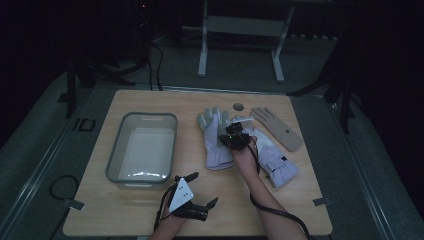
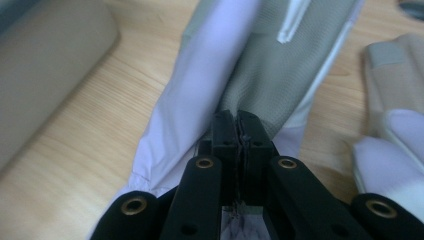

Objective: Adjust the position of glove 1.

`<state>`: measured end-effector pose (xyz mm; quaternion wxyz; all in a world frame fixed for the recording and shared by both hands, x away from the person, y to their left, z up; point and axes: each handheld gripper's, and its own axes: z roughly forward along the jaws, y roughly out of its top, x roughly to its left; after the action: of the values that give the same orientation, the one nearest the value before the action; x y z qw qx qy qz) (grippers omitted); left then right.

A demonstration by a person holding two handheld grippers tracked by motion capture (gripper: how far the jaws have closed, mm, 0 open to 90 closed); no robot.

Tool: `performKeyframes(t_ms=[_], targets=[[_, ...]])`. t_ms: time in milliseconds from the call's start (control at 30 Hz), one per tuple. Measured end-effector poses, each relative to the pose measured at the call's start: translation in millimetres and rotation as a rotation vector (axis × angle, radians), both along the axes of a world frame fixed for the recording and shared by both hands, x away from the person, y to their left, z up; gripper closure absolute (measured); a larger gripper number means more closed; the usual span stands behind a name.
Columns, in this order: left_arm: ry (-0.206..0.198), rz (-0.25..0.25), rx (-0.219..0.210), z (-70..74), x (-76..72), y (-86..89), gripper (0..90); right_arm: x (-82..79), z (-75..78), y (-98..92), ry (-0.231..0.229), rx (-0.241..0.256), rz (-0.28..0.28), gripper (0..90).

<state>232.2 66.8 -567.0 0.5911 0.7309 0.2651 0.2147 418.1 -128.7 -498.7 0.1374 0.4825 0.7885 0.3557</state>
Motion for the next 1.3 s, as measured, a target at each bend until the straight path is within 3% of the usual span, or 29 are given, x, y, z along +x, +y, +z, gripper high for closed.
performKeyframes(t_ms=[100,233,367,633,733,800,1033,1133,1300], targets=[[-0.006,0.004,0.004,0.0,-0.7,-0.2,0.0,-15.4,9.7,-6.6,-0.008,0.062,-0.035,87.8],[-0.007,0.002,0.002,-0.1,-1.3,-0.6,0.0,-37.5,14.3,-11.0,-0.022,0.074,-0.036,87.8],[-0.014,-0.007,0.007,0.1,-2.1,-0.9,0.0,-51.0,4.3,-15.5,-0.018,0.072,-0.061,87.8],[-0.006,0.007,0.003,-0.1,-1.4,-0.4,0.0,-51.1,-26.8,-23.7,0.039,0.074,-0.114,87.6],[-0.01,0.006,0.008,0.0,-1.6,-0.6,0.0,-46.2,-33.9,-24.5,0.048,0.059,-0.09,87.4],[-0.009,0.005,0.008,0.0,-1.4,-0.7,0.0,-42.9,-34.9,-23.2,0.045,0.042,-0.084,87.1],[-0.005,0.005,0.009,0.1,-1.0,-0.6,0.0,-46.6,-40.4,-20.5,0.046,0.055,-0.115,86.2],[-0.007,0.005,0.009,0.0,-1.2,-0.8,0.0,-45.9,-39.0,-20.8,0.047,0.066,-0.108,81.2],[-0.005,0.002,0.009,0.1,-0.9,-0.6,0.0,-49.4,-22.7,-25.5,-0.001,0.063,-0.068,69.4]])
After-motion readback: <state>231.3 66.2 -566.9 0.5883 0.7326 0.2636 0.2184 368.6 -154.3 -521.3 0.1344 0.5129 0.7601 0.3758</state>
